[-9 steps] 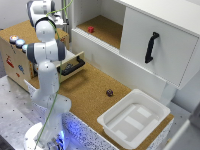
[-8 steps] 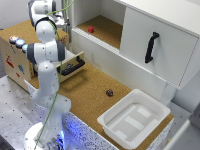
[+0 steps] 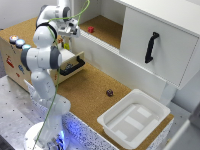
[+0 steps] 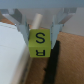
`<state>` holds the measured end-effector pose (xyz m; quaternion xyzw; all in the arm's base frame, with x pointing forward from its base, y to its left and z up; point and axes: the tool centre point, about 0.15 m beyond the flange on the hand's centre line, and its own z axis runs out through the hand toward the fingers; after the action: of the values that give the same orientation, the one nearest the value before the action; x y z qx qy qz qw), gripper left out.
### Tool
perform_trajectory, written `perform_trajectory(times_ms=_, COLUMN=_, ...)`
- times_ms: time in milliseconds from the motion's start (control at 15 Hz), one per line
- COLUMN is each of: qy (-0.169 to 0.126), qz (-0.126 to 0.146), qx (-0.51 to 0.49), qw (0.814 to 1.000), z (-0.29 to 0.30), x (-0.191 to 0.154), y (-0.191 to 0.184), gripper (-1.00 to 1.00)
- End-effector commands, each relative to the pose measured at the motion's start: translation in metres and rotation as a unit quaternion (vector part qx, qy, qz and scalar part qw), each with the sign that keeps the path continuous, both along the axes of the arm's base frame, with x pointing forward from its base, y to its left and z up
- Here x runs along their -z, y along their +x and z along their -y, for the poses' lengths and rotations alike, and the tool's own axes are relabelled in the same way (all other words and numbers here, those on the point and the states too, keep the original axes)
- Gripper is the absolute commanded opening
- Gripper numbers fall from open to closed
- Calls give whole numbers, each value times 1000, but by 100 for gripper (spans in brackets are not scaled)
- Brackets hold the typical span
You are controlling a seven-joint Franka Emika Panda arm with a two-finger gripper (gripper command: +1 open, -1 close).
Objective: Place the yellow object on the table
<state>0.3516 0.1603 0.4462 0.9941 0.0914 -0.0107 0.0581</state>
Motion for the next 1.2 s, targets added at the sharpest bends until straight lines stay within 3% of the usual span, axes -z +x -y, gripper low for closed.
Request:
perform_trajectory(times_ms=0, qy=72, qz=67, qx=62, qw=993, z=90, x=45, y=-34, gripper=-100)
perform_trajectory(times_ms=133, qy=80, qz=65, qx=76, qw=992, z=111, x=59, y=-31, gripper=-100)
perform_trajectory(times_ms=333, qy=61, qz=61, qx=82, qw=993, z=132, x=77, y=-18, gripper=-100)
perform_trajectory(times_ms=600, qy=71, qz=56, qx=86, qw=992, z=158, x=111, y=8, gripper=-100)
perform_trajectory(times_ms=667, qy=60, qz=53, qx=75, qw=994, z=160, x=121, y=13, gripper=-100)
perform_trajectory(times_ms=933, qy=27, qz=80, qx=75, qw=994, z=164, x=148, y=29, gripper=-100)
perform_trajectory(times_ms=1133, qy=35, qz=91, qx=114, qw=989, z=179, x=176, y=41, gripper=-100)
